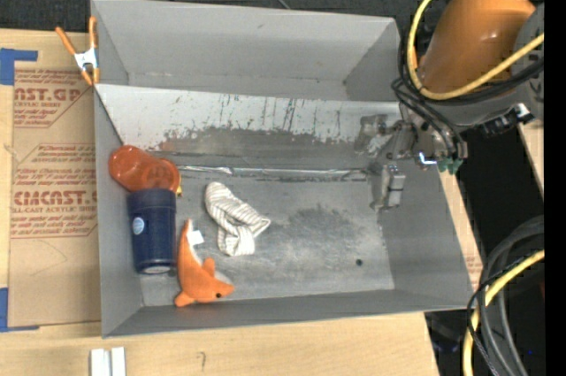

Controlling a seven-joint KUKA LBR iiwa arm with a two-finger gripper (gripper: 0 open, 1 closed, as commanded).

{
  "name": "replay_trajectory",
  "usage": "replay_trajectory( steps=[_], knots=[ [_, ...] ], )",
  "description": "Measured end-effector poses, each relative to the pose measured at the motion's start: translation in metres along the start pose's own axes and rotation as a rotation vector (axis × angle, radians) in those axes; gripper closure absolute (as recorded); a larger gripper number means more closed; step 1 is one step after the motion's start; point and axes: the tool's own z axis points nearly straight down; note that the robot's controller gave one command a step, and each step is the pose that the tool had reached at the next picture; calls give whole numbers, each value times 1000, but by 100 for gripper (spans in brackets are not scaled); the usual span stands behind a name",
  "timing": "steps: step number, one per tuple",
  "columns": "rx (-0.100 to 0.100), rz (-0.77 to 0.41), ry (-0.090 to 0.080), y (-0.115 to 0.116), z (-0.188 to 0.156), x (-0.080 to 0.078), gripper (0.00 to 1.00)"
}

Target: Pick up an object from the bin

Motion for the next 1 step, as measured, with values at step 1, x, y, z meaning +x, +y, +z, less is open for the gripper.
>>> replay_trajectory(
  steps=[1],
  knots=[
    [1, -1, -8, 0, -5, -1, 0]
  ],
)
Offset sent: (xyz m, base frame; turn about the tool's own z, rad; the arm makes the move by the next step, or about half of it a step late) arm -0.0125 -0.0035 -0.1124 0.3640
